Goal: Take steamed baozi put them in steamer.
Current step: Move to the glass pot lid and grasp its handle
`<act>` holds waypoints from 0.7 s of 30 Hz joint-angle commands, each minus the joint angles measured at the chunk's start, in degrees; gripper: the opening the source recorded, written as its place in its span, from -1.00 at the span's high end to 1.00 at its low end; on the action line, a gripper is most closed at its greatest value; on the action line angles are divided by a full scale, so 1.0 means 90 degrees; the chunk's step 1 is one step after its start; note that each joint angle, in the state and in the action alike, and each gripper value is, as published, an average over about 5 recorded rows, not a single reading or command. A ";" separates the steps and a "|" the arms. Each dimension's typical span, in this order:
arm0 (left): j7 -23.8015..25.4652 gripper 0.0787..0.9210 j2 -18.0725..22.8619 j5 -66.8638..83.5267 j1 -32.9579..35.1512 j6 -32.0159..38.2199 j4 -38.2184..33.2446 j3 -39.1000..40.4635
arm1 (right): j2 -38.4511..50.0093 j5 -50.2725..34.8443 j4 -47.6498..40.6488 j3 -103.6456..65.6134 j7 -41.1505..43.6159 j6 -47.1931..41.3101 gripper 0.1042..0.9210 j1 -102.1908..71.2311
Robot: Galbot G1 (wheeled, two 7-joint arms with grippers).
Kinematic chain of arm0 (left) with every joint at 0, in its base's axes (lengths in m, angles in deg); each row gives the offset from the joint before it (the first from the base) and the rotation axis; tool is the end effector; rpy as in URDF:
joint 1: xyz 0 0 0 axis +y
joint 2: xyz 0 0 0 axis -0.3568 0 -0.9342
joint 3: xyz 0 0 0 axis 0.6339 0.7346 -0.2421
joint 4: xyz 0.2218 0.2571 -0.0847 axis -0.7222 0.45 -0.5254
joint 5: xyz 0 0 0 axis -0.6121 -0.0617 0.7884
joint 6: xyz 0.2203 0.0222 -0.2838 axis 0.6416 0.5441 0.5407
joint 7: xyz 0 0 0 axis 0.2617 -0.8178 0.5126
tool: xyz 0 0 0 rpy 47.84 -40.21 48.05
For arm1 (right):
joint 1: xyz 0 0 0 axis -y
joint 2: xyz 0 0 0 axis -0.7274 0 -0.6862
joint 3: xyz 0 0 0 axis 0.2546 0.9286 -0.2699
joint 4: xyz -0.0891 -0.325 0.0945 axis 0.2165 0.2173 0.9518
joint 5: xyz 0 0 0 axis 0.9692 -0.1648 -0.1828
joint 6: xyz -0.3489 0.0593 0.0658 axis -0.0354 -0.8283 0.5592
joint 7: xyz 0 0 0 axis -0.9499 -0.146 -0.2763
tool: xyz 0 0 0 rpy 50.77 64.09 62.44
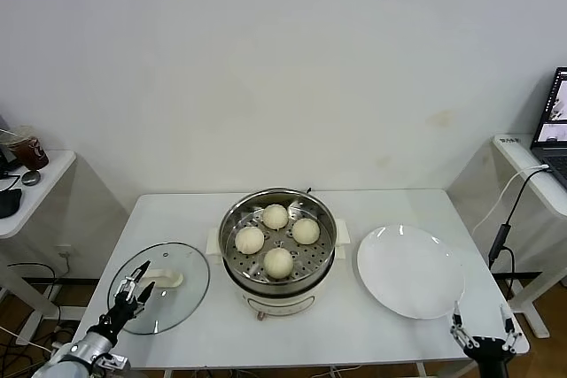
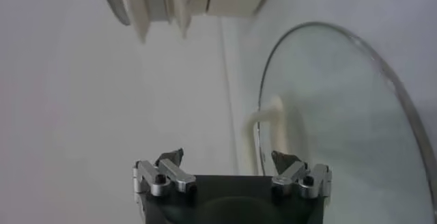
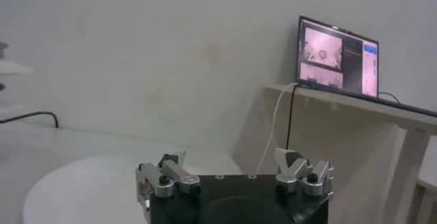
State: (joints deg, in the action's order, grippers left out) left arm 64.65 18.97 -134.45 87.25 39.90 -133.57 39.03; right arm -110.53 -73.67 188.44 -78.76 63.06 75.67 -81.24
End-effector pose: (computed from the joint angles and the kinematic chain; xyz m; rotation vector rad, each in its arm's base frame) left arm 0.2336 0.2405 -0.4170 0.4243 2.0074 2.2934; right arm 0.0977 -0.1490 -0.3848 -0.3630 -3.0522 0.3162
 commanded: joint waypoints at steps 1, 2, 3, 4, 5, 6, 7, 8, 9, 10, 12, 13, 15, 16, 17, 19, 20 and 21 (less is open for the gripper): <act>0.0021 -0.77 -0.0060 -0.0236 -0.0577 -0.0008 0.0377 0.0163 | -0.0081 0.0079 0.0019 0.0072 -0.0027 -0.0041 -0.76 -0.0048; 0.0026 -0.77 -0.0059 -0.0239 -0.0628 -0.0021 0.0406 0.0194 | -0.0085 0.0080 0.0019 0.0086 -0.0027 -0.0048 -0.76 -0.0045; 0.0029 -0.77 -0.0056 -0.0245 -0.0680 -0.0038 0.0445 0.0226 | -0.0089 0.0083 0.0017 0.0100 -0.0028 -0.0053 -0.76 -0.0043; 0.0030 -0.77 -0.0051 -0.0254 -0.0736 -0.0055 0.0494 0.0258 | -0.0092 0.0089 0.0014 0.0113 -0.0028 -0.0057 -0.76 -0.0041; 0.0032 -0.77 -0.0045 -0.0264 -0.0789 -0.0072 0.0544 0.0287 | -0.0096 0.0099 0.0011 0.0128 -0.0027 -0.0059 -0.76 -0.0041; 0.0033 -0.77 -0.0039 -0.0275 -0.0842 -0.0086 0.0606 0.0315 | -0.0100 0.0114 0.0008 0.0142 -0.0026 -0.0058 -0.76 -0.0042; 0.0032 -0.77 -0.0032 -0.0290 -0.0898 -0.0098 0.0679 0.0340 | -0.0105 0.0131 0.0004 0.0154 -0.0024 -0.0057 -0.76 -0.0044; 0.0032 -0.77 -0.0023 -0.0306 -0.0949 -0.0107 0.0751 0.0358 | -0.0109 0.0147 0.0001 0.0164 -0.0022 -0.0054 -0.76 -0.0047; 0.0038 -0.77 -0.0017 -0.0320 -0.0996 -0.0119 0.0819 0.0375 | -0.0112 0.0159 -0.0001 0.0174 -0.0020 -0.0053 -0.76 -0.0051; 0.0045 -0.77 -0.0011 -0.0336 -0.1040 -0.0131 0.0892 0.0390 | -0.0115 0.0168 -0.0001 0.0186 -0.0018 -0.0053 -0.76 -0.0056; 0.0059 -0.75 0.0000 -0.0366 -0.1103 -0.0152 0.1004 0.0407 | -0.0119 0.0175 0.0003 0.0204 -0.0014 -0.0055 -0.76 -0.0065; 0.0062 -0.74 0.0006 -0.0381 -0.1126 -0.0161 0.1051 0.0411 | -0.0121 0.0179 0.0008 0.0214 -0.0012 -0.0057 -0.76 -0.0071; 0.0058 -0.65 0.0020 -0.0408 -0.1158 -0.0168 0.1130 0.0412 | -0.0125 0.0194 0.0017 0.0233 -0.0008 -0.0060 -0.76 -0.0079; 0.0054 -0.59 0.0028 -0.0418 -0.1170 -0.0171 0.1164 0.0410 | -0.0128 0.0203 0.0020 0.0242 -0.0006 -0.0061 -0.76 -0.0082; 0.0045 -0.53 0.0036 -0.0425 -0.1180 -0.0170 0.1194 0.0407 | -0.0131 0.0214 0.0022 0.0253 -0.0005 -0.0061 -0.76 -0.0084; 0.0008 -0.39 0.0050 -0.0425 -0.1197 -0.0152 0.1249 0.0397 | -0.0135 0.0235 0.0021 0.0270 -0.0002 -0.0058 -0.76 -0.0089; -0.0012 -0.32 0.0060 -0.0413 -0.1205 -0.0143 0.1277 0.0386 | -0.0136 0.0243 0.0020 0.0278 -0.0001 -0.0058 -0.76 -0.0092; -0.0032 -0.24 0.0065 -0.0380 -0.1211 -0.0139 0.1302 0.0377 | -0.0137 0.0244 0.0021 0.0287 0.0002 -0.0060 -0.76 -0.0094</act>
State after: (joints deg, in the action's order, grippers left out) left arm 64.77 19.55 -137.90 78.25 38.54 -125.14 42.12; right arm -111.66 -71.85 188.54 -76.47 63.05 75.15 -81.98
